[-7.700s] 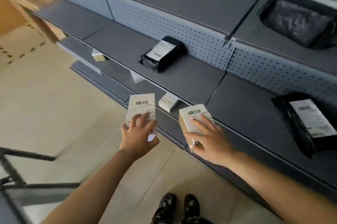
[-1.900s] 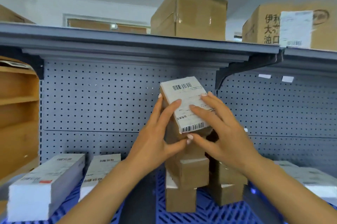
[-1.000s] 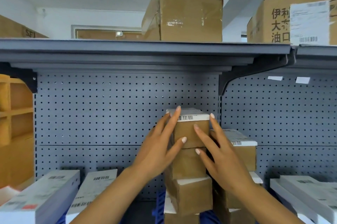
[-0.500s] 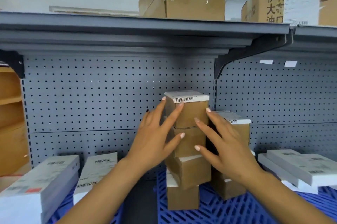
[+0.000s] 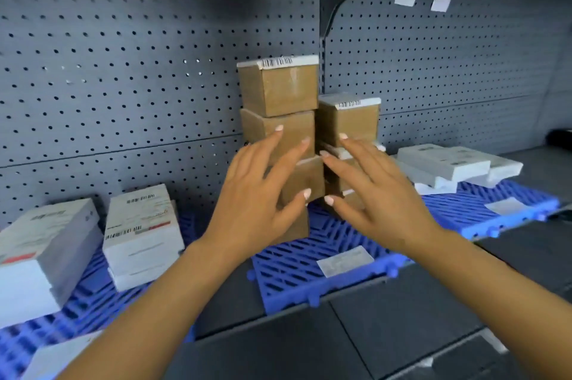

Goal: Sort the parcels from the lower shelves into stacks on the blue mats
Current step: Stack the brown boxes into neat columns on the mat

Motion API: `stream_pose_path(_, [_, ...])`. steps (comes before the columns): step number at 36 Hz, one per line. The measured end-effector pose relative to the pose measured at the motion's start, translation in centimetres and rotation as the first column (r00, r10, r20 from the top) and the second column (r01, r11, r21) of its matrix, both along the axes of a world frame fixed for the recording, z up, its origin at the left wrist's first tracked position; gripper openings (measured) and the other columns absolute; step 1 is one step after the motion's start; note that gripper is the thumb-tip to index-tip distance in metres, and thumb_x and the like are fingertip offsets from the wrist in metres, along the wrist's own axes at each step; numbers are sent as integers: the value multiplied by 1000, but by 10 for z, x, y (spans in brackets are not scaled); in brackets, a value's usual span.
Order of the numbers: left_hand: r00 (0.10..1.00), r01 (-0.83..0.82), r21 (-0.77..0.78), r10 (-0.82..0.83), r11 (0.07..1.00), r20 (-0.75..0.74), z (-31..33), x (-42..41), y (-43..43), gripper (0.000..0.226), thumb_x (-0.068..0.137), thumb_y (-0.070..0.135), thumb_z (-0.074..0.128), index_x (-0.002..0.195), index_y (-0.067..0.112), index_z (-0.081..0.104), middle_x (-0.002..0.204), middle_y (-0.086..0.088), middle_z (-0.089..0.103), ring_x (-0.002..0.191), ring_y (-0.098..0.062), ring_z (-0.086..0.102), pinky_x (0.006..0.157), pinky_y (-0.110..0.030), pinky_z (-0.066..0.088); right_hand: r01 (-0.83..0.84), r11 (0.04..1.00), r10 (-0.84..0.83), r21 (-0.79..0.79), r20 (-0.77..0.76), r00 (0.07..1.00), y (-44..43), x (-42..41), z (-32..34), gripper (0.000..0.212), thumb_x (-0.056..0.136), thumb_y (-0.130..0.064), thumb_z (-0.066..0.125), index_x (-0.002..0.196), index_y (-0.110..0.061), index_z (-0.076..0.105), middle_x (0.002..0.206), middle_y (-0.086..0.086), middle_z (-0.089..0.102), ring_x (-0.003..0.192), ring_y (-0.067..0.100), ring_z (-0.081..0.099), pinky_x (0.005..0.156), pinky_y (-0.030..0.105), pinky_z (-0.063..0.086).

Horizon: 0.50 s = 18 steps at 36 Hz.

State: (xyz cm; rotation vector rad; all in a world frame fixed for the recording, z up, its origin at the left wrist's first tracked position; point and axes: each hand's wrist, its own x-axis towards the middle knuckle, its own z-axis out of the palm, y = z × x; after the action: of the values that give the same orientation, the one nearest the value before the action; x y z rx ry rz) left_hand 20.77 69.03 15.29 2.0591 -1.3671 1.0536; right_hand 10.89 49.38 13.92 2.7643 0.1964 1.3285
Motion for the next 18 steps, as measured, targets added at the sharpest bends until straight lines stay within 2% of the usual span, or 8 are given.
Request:
stream_pose_path(4, [995, 99, 34, -99, 994, 4, -25, -16, -12, 60, 91, 41, 55, 145, 20, 38, 149, -12, 36, 129, -28, 39, 109, -44, 28, 33, 999, -33, -6, -23, 999, -5, -33, -26, 55, 95, -43, 50, 143, -18, 39, 149, 17, 35, 139, 35, 32, 106, 53, 35])
stream_pose_path(8, [988, 154, 77, -151, 985, -41, -49, -36, -25, 59, 92, 40, 52, 145, 17, 40, 147, -14, 38, 129, -30, 40, 109, -46, 28, 91, 996, -91, 1, -73, 993, -19, -73, -49, 54, 96, -43, 47, 143, -18, 42, 151, 15, 33, 140, 33, 29, 108, 51, 33])
stream_pose_path(13, [965, 254, 115, -245, 960, -92, -76, -69, -55, 58, 92, 38, 52, 143, 14, 41, 140, -17, 45, 126, -33, 42, 104, -45, 32, 191, 978, -179, 86, -124, 976, -46, -131, -72, 53, 96, -40, 48, 144, -17, 42, 152, 15, 31, 141, 33, 29, 108, 53, 32])
stream_pose_path(18, [943, 325, 149, -308, 934, -125, -102, -113, -100, 58, 92, 40, 51, 143, 15, 42, 142, -15, 45, 124, -34, 45, 102, -47, 35, 273, 959, -257, 80, -161, 953, -77, -195, -93, 54, 95, -41, 48, 143, -16, 43, 151, 16, 33, 139, 33, 32, 108, 50, 34])
